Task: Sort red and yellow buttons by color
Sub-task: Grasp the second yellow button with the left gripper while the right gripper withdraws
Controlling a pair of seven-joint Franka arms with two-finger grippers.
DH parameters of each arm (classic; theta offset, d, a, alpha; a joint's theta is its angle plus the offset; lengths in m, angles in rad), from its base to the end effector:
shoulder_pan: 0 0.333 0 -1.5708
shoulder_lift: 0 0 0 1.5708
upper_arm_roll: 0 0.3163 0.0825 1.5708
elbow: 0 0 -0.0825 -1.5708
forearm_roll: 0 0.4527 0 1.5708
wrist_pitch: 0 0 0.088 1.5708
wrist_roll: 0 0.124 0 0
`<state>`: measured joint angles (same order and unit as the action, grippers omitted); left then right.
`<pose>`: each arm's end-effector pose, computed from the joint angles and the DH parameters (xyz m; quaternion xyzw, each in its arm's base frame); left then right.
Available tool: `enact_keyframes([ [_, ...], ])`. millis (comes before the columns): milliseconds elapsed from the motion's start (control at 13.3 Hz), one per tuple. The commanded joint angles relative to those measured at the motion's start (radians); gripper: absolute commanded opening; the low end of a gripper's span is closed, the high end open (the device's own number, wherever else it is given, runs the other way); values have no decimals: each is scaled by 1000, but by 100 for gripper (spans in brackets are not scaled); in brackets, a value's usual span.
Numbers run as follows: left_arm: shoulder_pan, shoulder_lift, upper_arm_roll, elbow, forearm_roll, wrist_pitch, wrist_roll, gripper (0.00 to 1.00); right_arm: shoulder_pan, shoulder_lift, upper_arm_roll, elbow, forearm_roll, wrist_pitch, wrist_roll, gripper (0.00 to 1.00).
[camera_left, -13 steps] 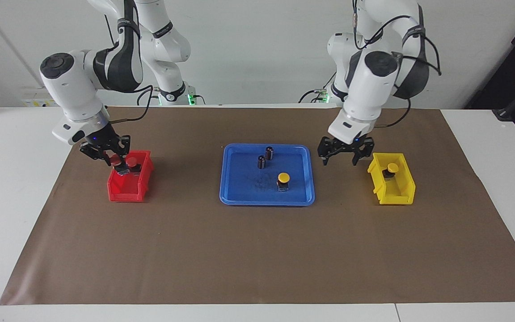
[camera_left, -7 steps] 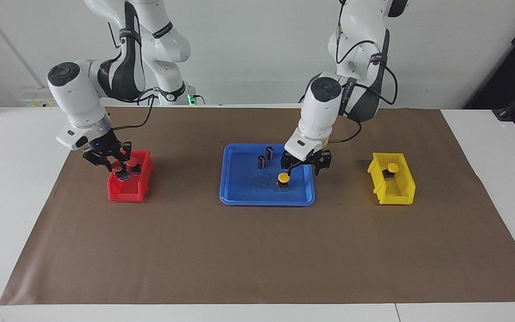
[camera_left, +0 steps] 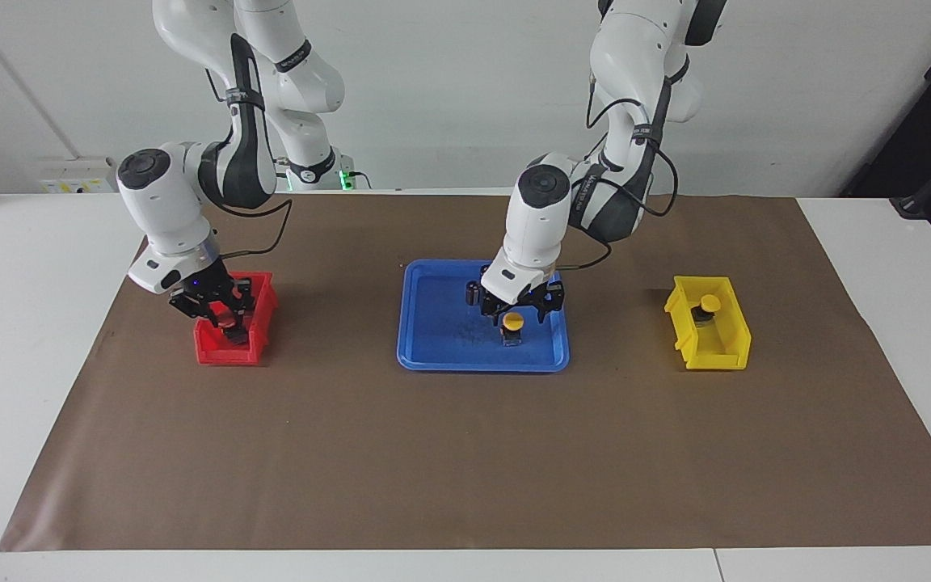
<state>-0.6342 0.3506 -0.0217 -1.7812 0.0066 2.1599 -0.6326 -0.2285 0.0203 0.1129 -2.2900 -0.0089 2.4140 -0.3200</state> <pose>0.5592 -0.4289 0.3093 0.9998 -0.0127 0.0107 0.0092 0.5755 -0.0669 0.2893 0.9931 0.1050 0.0502 0.0131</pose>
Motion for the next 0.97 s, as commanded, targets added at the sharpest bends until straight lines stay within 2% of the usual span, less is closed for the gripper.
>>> enact_keyframes([
  [0, -4, 5, 13, 17, 7, 11, -24, 79, -6, -17, 10, -39, 20, 31, 9, 33],
  [150, -1, 5, 13, 10, 7, 12, -25, 64, -6, -17, 10, -33, 20, 22, 6, 71],
  [300, -7, 5, 11, 6, 3, 12, -29, 61, -8, -10, 8, 25, 18, -50, -14, 74],
  [450, -13, 5, 11, 6, 3, 12, -53, 61, -8, 9, 8, 163, 18, -220, -33, 79],
  [525, -13, 5, 11, 6, 3, 11, -56, 54, -5, 9, 8, 226, 18, -301, -24, 83],
  [600, -13, 5, 11, 6, 0, 11, -61, 21, -3, 4, 11, 280, 18, -365, -8, 88],
  [675, -10, 5, 11, 6, 0, 12, -64, 2, -2, -6, 16, 328, 18, -431, 30, 100],
  [900, 1, 5, 11, 32, -11, -9, -72, 1, 26, -66, 28, 485, 18, -675, 151, 100],
])
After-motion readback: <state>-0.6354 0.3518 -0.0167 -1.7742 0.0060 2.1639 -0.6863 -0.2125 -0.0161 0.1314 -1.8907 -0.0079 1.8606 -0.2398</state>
